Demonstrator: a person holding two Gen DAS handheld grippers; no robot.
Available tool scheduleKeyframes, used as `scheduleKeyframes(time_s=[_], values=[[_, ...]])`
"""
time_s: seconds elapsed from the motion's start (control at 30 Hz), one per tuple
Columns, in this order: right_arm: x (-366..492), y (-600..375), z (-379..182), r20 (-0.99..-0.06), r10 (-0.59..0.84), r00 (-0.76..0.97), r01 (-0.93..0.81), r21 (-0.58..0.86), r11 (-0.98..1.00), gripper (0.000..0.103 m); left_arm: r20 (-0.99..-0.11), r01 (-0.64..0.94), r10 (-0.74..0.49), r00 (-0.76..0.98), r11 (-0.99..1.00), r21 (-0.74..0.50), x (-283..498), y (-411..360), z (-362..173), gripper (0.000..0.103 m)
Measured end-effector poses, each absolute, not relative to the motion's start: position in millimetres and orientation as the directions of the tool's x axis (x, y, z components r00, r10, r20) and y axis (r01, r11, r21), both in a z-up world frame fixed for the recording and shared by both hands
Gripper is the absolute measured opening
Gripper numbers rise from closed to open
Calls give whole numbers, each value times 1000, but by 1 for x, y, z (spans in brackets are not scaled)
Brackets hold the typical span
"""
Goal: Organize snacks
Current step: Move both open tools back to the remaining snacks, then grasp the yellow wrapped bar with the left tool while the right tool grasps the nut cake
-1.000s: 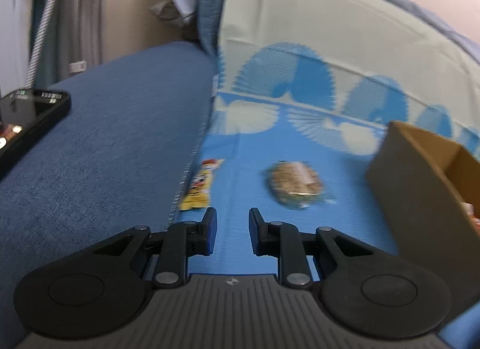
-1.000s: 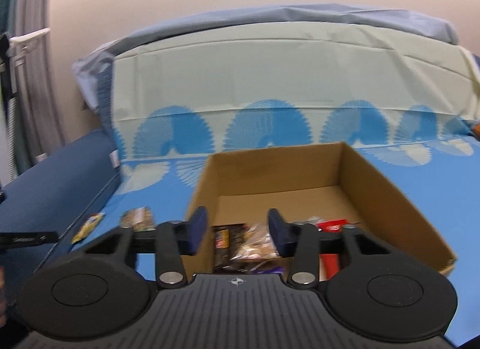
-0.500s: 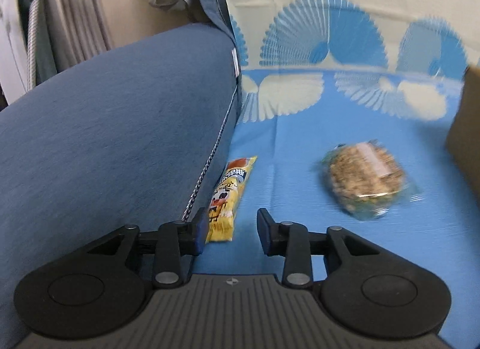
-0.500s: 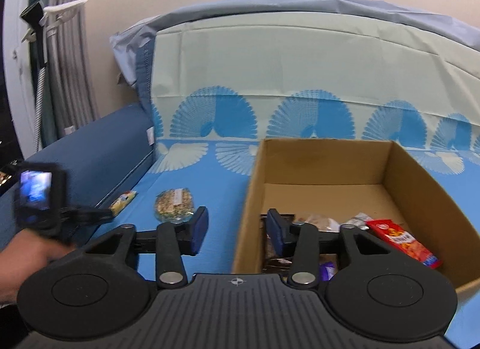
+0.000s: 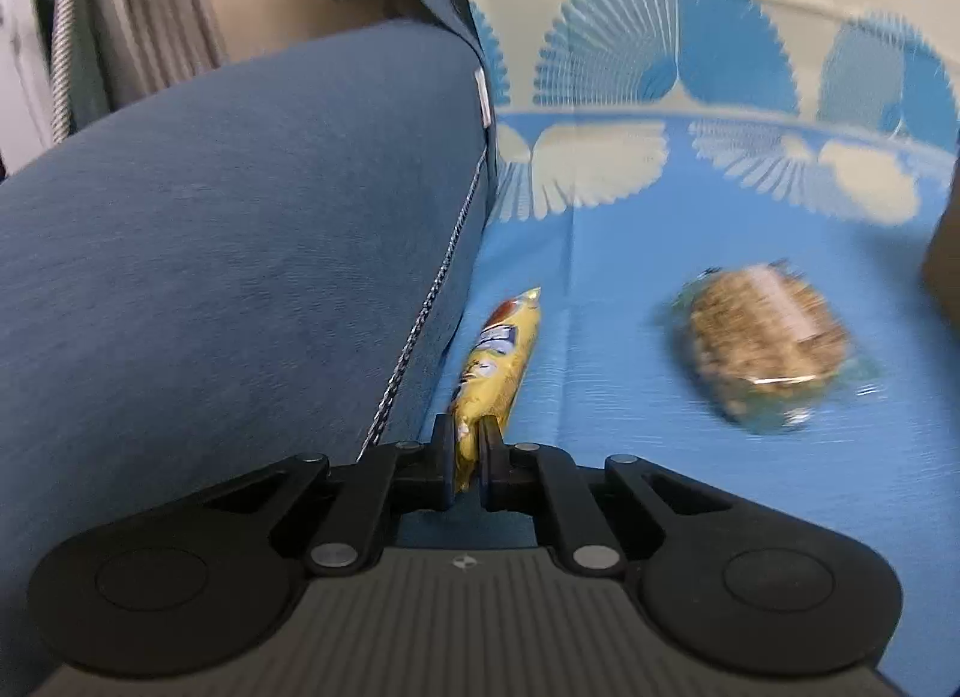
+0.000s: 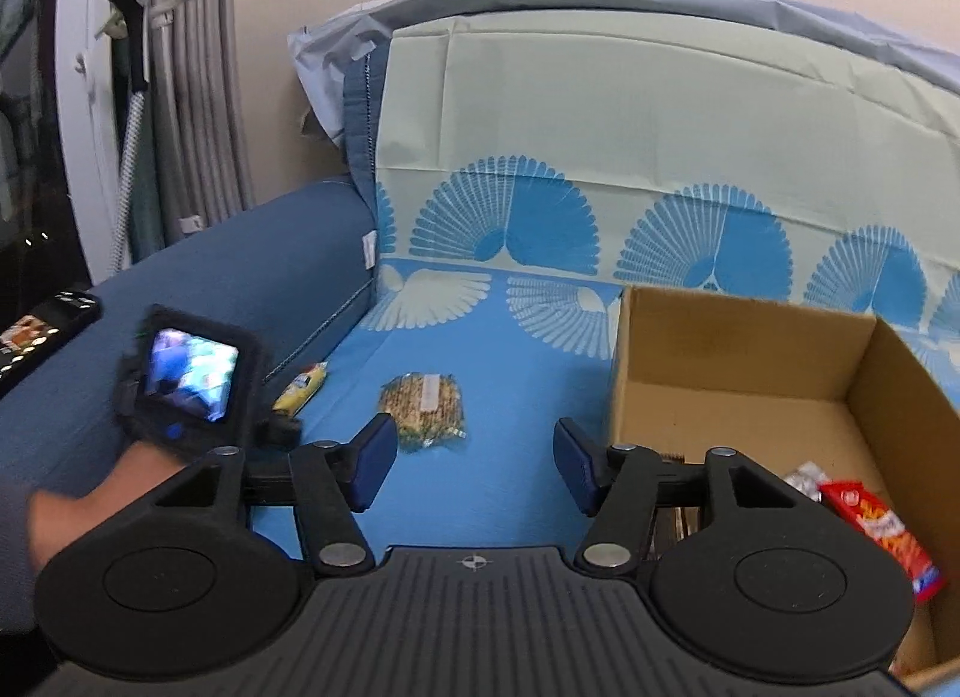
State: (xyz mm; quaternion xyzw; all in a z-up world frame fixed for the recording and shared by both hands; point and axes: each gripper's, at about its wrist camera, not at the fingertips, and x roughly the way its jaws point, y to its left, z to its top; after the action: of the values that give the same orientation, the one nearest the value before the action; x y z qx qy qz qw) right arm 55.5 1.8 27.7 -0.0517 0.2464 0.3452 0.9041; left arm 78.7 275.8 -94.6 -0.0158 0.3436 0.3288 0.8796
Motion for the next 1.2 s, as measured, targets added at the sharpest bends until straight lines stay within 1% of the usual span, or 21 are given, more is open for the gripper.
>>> scheduleKeyframes(time_s=[0.1, 0.2, 0.27, 0.33, 0.37, 0.4, 0.43, 0.53, 0.67, 0.7, 0.73, 0.93, 1.0, 1.03, 1.07, 1.1, 1.13, 1.2], values=[[79, 34, 24, -501, 583, 639, -622, 110, 776, 65, -656, -601, 488, 575, 797, 66, 52, 268, -81, 8], [107, 70, 9, -537, 568, 624, -598, 139, 789, 72, -684, -590, 401, 609, 806, -53, 23, 260, -80, 10], [124, 97, -5, -572, 549, 609, -591, 134, 795, 76, -668, -573, 378, 641, 815, -88, 5, 251, -84, 19], [141, 122, -23, -610, 523, 595, -587, 115, 802, 83, -632, -570, 386, 672, 815, -108, -5, 246, -85, 43], [148, 132, -32, -628, 506, 591, -582, 102, 807, 88, -605, -564, 387, 696, 817, -126, -6, 247, -81, 50], [158, 143, -42, -655, 483, 581, -577, 88, 812, 89, -580, -557, 390, 715, 820, -135, -6, 247, -78, 62], [165, 150, -50, -674, 468, 572, -573, 80, 816, 89, -567, -550, 389, 726, 824, -139, -6, 246, -79, 64], [183, 167, -72, -720, 436, 540, -576, 61, 815, 89, -598, -548, 377, 707, 827, -127, 8, 248, -90, 64], [195, 184, -89, -745, 422, 517, -604, 32, 796, 91, -601, -551, 403, 690, 831, -75, 20, 248, -101, 64], [198, 187, -92, -743, 429, 514, -610, 36, 792, 94, -600, -553, 414, 684, 831, -57, 23, 247, -103, 64], [198, 188, -92, -741, 433, 513, -612, 37, 790, 95, -599, -555, 422, 681, 831, -45, 24, 249, -104, 64], [202, 203, -92, -738, 453, 500, -648, 28, 761, 95, -579, -559, 451, 679, 829, -10, 31, 251, -110, 67], [201, 208, -93, -739, 460, 493, -664, 22, 747, 95, -587, -550, 446, 676, 835, 0, 34, 250, -113, 67], [200, 210, -95, -743, 459, 487, -672, 18, 740, 94, -597, -544, 433, 675, 839, -5, 35, 251, -114, 63], [200, 212, -97, -750, 456, 480, -678, 13, 735, 92, -603, -539, 422, 677, 842, -16, 35, 253, -115, 58], [200, 214, -99, -762, 448, 468, -684, 9, 730, 84, -600, -538, 419, 681, 842, -23, 35, 254, -115, 47], [200, 214, -99, -765, 438, 471, -681, 0, 732, 81, -599, -538, 417, 684, 842, -28, 34, 254, -114, 36], [199, 207, -97, -756, 443, 482, -660, 19, 751, 81, -595, -531, 411, 691, 847, -31, 31, 253, -113, 23]])
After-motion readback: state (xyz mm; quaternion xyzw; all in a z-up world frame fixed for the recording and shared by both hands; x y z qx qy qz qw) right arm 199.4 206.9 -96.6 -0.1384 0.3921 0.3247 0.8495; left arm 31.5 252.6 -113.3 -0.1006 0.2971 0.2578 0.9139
